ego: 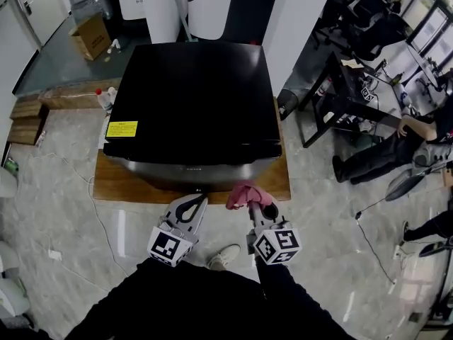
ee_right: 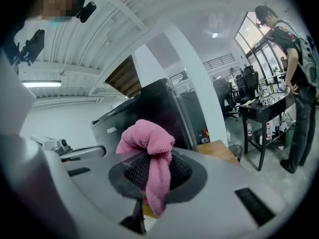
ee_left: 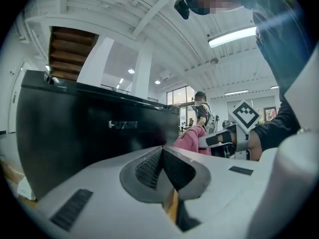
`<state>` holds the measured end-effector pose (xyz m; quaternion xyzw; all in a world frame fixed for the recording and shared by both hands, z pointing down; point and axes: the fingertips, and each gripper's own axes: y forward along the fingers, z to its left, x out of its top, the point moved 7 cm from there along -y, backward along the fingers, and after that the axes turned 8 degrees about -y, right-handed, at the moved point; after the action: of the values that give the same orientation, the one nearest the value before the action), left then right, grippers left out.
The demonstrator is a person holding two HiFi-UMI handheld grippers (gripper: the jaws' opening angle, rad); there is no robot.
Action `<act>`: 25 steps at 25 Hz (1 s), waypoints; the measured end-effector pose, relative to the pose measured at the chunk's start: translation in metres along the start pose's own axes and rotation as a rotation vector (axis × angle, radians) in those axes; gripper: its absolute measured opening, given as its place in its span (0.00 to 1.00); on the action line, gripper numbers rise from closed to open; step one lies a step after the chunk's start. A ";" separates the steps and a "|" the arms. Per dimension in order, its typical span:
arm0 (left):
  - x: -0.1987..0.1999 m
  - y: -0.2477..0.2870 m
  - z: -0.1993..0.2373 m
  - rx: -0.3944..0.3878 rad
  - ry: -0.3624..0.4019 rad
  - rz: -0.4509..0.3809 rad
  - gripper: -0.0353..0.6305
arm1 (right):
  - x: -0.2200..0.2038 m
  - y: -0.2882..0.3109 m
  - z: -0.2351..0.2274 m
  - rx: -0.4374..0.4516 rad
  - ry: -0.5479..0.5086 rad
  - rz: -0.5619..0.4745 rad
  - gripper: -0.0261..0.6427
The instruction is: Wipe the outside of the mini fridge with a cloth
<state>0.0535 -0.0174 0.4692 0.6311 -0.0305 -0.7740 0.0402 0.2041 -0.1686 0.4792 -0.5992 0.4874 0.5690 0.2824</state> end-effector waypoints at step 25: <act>-0.160 -0.130 0.227 0.095 -0.012 0.180 0.06 | -0.198 0.205 0.228 0.031 -0.010 0.371 0.12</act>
<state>-0.1396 0.1269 0.6579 0.6223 -0.1238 -0.7689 0.0794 -0.0500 0.0123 0.6694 -0.4920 0.5967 0.6066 0.1841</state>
